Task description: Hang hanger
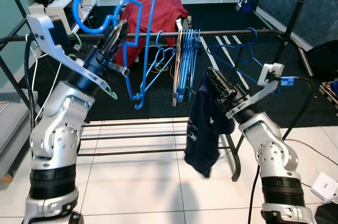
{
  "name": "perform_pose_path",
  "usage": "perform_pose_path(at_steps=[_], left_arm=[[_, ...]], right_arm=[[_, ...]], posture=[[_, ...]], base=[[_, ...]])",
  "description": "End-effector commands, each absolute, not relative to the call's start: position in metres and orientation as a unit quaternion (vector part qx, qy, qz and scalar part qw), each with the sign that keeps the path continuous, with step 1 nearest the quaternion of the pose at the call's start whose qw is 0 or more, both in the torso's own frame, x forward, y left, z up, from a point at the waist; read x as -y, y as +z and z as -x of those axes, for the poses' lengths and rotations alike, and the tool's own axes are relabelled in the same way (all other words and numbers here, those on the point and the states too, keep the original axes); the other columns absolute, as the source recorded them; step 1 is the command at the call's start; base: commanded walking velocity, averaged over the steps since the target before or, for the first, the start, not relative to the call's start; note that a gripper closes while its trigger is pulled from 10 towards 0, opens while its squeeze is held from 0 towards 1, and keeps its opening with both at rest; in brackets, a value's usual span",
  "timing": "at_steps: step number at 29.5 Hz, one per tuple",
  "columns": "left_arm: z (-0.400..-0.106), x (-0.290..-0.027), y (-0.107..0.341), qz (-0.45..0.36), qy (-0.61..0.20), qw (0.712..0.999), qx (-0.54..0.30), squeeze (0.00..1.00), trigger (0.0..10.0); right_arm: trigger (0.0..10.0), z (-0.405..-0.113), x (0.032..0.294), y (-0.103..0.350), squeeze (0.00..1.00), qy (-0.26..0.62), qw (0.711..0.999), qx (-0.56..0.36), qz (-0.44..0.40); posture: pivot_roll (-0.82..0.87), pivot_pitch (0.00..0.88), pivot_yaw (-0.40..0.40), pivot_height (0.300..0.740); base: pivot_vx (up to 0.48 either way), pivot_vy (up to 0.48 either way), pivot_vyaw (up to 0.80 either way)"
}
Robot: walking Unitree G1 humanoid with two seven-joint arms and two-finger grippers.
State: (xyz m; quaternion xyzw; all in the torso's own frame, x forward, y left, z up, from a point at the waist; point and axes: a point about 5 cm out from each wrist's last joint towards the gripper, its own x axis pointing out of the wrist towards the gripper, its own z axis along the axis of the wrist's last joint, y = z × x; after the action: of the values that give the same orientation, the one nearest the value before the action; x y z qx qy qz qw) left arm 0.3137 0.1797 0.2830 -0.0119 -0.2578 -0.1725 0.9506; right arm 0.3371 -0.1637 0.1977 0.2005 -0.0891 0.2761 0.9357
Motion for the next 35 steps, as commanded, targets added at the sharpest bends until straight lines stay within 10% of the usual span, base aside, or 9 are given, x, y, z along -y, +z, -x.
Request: perform_pose_path(at_steps=[1,10,17,35], left_arm=[[-0.318,-0.186,0.249,-0.065,-0.138,0.971,0.185,0.00,10.0],[-0.278,-0.243,0.123,-0.095,0.088,0.990,-0.047,0.00,10.0],[-0.246,-0.214,0.045,0.007,0.060,0.991,-0.119,0.00,10.0],[-0.235,-0.218,0.008,0.077,0.085,0.981,-0.160,0.00,10.0]], right_arm=[[8.9,-0.340,0.173,0.185,0.00,0.238,0.955,0.064,-0.166],[10.0,-0.333,0.212,0.117,0.00,0.148,0.986,-0.061,-0.038],[10.0,-0.298,0.205,0.042,0.00,0.124,0.974,-0.183,0.045],[10.0,-0.282,0.226,0.017,0.00,0.063,0.976,-0.183,-0.104]], posture=[[-0.04,0.069,0.006,0.740],[-0.01,0.061,-0.015,0.740],[0.02,0.034,-0.026,0.740],[0.01,0.036,-0.031,0.740]], base=[[0.000,0.000,0.00],[0.000,0.000,0.35],[0.000,0.000,0.78],[0.000,0.000,0.77]])
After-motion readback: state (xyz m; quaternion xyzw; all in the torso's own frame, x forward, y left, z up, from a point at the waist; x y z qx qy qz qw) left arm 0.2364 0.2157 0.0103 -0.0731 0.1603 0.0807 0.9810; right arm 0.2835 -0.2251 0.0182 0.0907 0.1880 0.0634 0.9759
